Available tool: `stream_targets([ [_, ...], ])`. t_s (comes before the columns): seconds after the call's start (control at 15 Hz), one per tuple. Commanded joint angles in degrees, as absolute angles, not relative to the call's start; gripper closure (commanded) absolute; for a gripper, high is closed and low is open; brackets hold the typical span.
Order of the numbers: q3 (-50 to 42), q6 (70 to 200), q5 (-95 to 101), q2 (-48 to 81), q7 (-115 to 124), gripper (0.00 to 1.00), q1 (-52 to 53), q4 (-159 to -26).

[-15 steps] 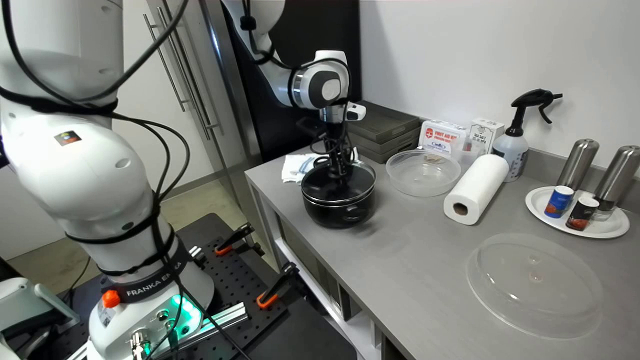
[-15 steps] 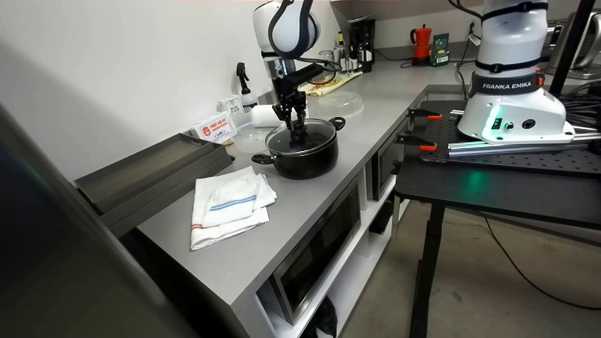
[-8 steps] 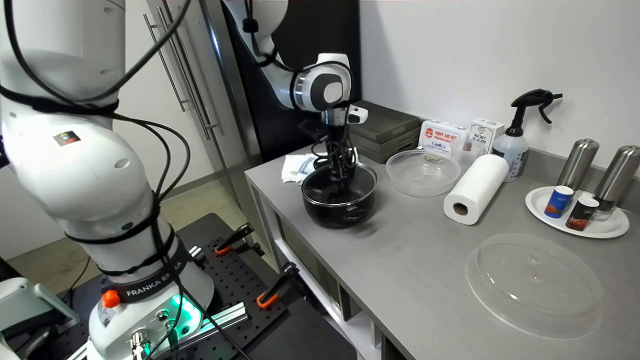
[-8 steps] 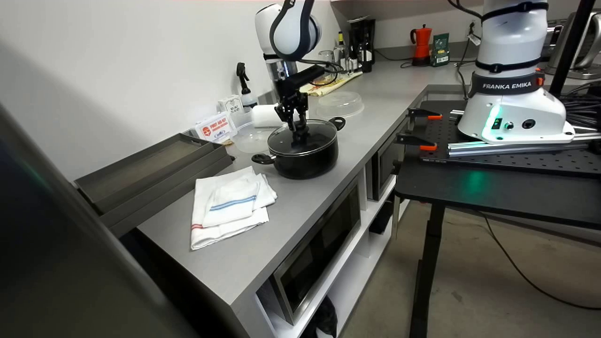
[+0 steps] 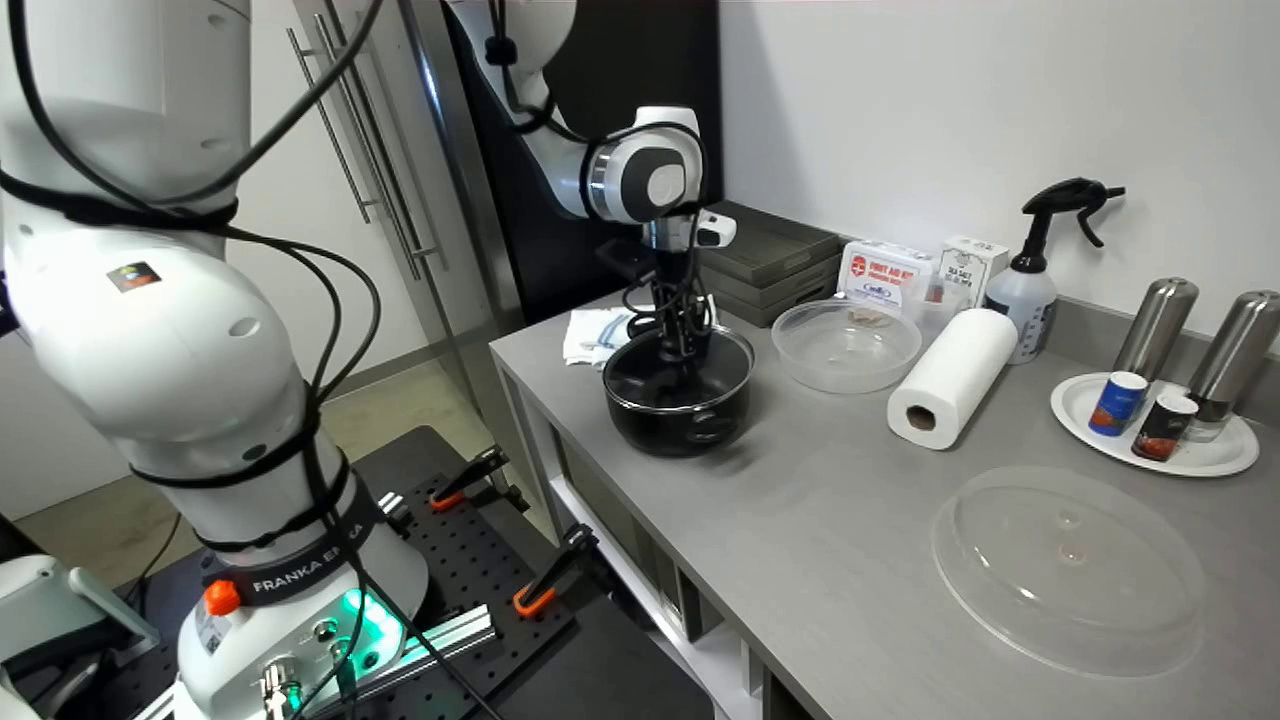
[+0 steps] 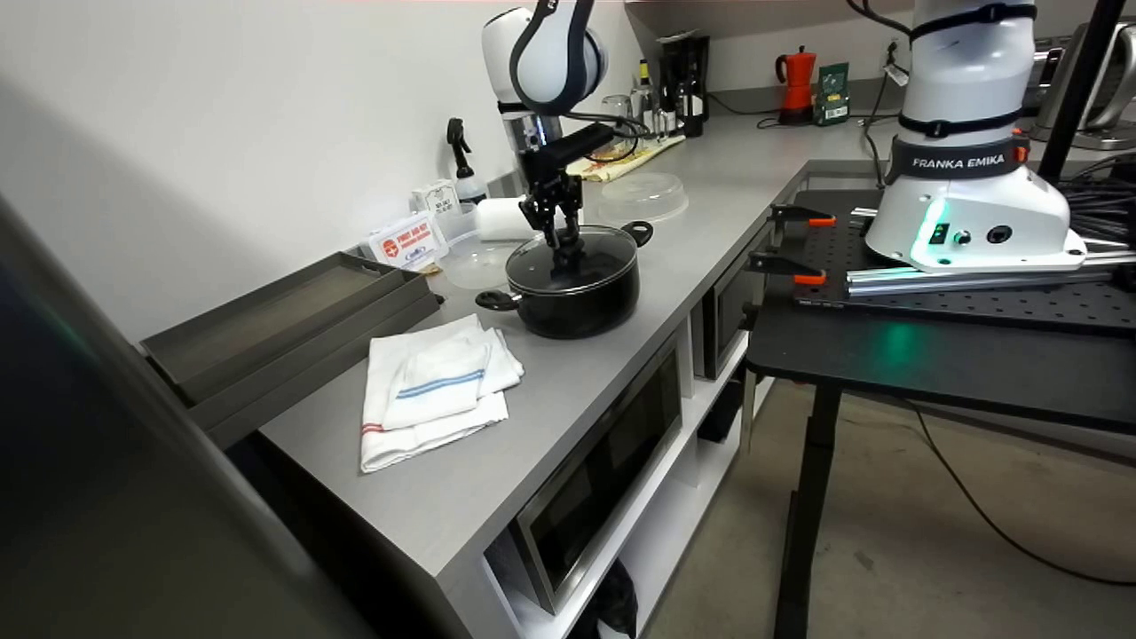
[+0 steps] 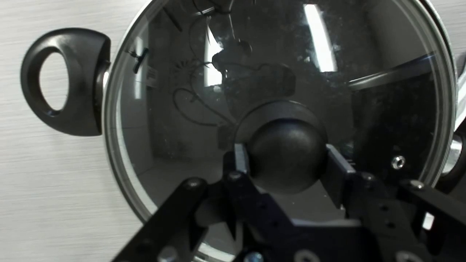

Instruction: Pick up the lid and put it on the pot

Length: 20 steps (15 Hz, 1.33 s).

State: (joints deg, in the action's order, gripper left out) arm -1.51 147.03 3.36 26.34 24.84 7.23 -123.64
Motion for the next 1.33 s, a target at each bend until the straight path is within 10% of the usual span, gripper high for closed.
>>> stream_targets([
  [0.0,-1.7,146.5,1.8,26.4,23.2,0.75,7.4,-122.6],
  [1.2,-0.5,146.2,0.8,25.4,20.6,0.75,7.2,-123.7],
  [1.27,-0.6,146.2,0.8,25.5,20.7,0.54,7.2,-123.6],
])
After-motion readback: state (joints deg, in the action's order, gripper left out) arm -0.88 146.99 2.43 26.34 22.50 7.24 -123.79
